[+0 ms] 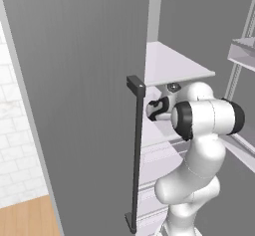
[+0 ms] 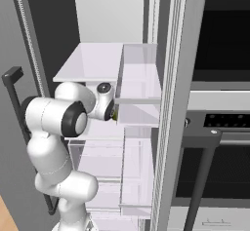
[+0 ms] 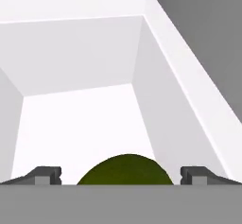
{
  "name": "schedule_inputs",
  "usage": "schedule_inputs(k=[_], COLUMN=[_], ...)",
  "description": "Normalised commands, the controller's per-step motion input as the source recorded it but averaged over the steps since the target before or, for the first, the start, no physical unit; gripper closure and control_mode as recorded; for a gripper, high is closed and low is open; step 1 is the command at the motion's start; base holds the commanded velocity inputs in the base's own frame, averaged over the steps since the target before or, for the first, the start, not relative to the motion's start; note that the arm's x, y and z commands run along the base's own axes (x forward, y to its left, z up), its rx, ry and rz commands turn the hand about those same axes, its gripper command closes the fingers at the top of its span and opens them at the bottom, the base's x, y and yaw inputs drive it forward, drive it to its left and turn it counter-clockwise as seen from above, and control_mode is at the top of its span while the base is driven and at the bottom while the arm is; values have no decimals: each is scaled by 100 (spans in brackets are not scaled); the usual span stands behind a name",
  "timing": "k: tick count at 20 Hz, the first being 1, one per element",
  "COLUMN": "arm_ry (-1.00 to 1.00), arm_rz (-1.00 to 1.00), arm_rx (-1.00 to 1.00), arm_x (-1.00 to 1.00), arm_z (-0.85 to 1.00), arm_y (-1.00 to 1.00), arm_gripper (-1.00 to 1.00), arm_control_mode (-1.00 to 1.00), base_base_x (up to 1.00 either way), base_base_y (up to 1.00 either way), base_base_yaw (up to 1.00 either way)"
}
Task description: Place one lime and one fish in each tupperware on the nearby counter, to pack two identical lunches.
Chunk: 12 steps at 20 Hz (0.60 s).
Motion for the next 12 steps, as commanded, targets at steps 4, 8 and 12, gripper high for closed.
schedule_inputs(k=[4, 8, 12], arm_ry=[12, 3, -3], arm_rz=[0, 0, 0], arm_rx=[0, 0, 0], arm_x=[0, -6, -31], arm_z=[-24, -23, -26], arm_y=[0, 0, 0], arm_gripper=[-100, -100, -100], arm_control_mode=[-100, -100, -100], base_base_x=[0, 0, 0], base_base_y=[0, 0, 0], base_base_yaw=[0, 0, 0])
